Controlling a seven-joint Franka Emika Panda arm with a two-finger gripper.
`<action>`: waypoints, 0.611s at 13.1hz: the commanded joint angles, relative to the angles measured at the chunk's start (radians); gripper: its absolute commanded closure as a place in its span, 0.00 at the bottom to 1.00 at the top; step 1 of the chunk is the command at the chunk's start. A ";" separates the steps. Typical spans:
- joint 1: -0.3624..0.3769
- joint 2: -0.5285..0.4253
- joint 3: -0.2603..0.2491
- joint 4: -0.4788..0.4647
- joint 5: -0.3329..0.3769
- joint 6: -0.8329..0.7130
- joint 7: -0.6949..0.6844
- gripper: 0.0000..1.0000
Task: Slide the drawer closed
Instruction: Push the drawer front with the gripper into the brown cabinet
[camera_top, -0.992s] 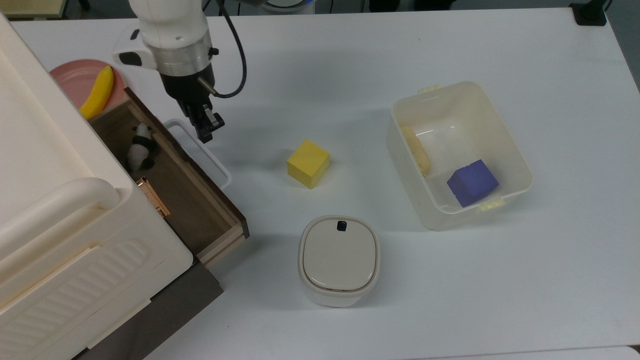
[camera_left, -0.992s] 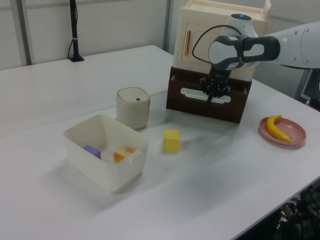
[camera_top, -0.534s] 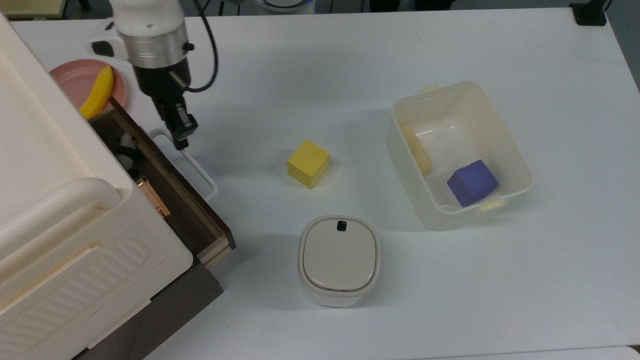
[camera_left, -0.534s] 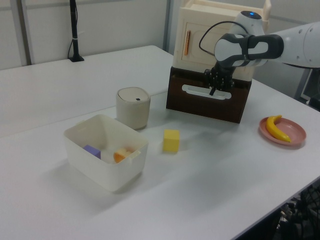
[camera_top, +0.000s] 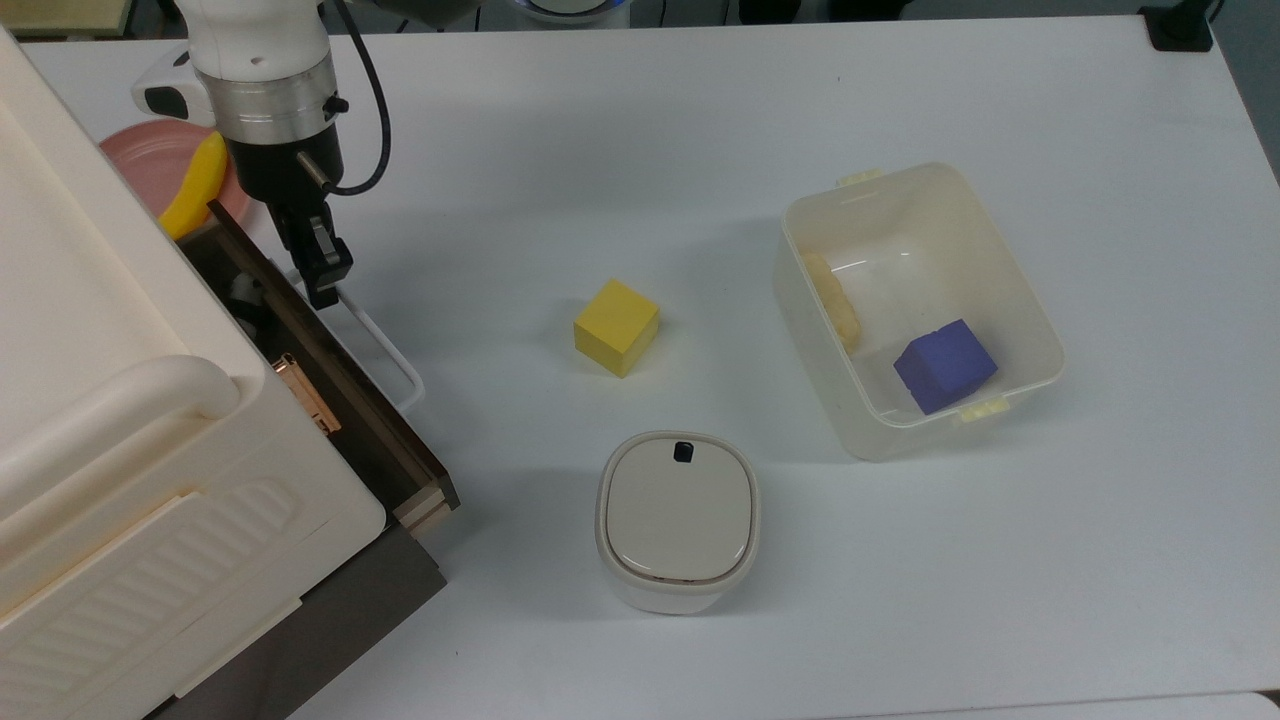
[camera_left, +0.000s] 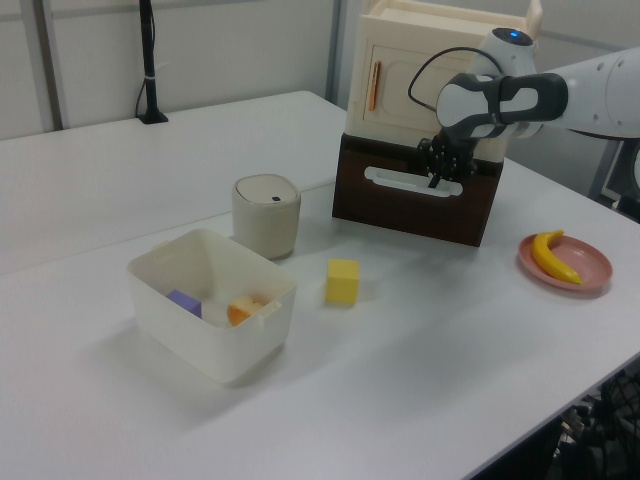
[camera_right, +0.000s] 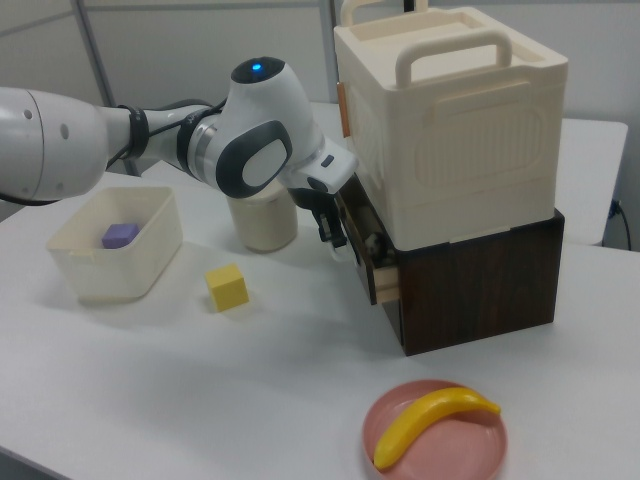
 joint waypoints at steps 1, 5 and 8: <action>-0.006 0.017 -0.009 0.009 0.023 0.041 -0.027 1.00; -0.006 0.001 -0.008 0.051 0.026 0.029 -0.022 1.00; -0.002 -0.020 -0.006 0.055 0.027 0.024 -0.022 1.00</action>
